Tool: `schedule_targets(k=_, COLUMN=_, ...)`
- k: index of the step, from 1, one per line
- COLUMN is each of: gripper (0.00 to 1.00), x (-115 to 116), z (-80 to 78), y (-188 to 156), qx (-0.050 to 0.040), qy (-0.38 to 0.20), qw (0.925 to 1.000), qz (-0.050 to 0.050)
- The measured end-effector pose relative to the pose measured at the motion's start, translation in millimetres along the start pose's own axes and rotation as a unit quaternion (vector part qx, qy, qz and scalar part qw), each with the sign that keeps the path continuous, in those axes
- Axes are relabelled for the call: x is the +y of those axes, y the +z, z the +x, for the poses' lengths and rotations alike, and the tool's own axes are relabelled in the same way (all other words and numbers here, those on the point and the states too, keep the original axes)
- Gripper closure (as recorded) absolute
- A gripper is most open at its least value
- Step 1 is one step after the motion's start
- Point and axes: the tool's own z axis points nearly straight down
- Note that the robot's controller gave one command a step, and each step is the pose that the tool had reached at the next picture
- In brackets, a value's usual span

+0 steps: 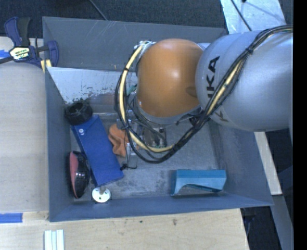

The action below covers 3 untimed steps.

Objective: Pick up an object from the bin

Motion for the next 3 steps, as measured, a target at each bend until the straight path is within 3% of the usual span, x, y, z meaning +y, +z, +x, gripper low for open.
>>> schedule_targets(k=1, gripper=0.0, x=-23, z=-23.7, y=15, qx=-0.0009, qy=0.047, qw=0.9989, qz=0.0)
schedule_targets(k=2, gripper=0.0, x=-4, z=-53.2, y=45, qx=-0.0019, qy=0.135, qw=0.9909, qz=0.0)
schedule_targets(k=3, gripper=0.0, x=3, z=-54.1, y=59, qx=-0.0043, qy=0.148, qw=0.989, qz=-0.002)
